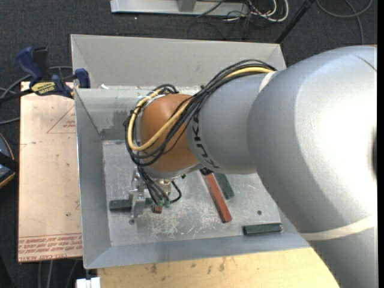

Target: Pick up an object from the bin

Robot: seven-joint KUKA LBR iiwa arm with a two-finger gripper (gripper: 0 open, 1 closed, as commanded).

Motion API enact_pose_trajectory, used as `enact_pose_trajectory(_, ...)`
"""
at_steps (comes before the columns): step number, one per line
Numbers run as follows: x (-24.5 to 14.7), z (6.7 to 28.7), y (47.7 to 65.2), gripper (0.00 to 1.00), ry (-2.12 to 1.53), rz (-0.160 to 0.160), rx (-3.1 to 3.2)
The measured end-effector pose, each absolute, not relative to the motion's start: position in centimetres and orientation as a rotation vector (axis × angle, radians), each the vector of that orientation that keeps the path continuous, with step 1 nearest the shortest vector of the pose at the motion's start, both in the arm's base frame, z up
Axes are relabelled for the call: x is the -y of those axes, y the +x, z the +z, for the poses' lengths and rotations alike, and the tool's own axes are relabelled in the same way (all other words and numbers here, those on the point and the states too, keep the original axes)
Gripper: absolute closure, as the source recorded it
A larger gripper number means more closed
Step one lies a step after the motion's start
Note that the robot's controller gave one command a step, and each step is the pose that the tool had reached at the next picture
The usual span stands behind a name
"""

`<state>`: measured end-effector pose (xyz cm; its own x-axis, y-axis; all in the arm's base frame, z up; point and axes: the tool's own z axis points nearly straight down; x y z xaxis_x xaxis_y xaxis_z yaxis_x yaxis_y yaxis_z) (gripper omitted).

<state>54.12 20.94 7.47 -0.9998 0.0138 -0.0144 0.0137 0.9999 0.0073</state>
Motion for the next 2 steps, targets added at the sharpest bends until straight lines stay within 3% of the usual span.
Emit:
enact_pose_trajectory(1, -20.9, 7.5, 54.1, 1.00, 0.021, 0.011, -3.127)
enact_pose_trajectory(2, -24.3, 26.4, 54.3, 1.00, 0.017, 0.001, -3.142)
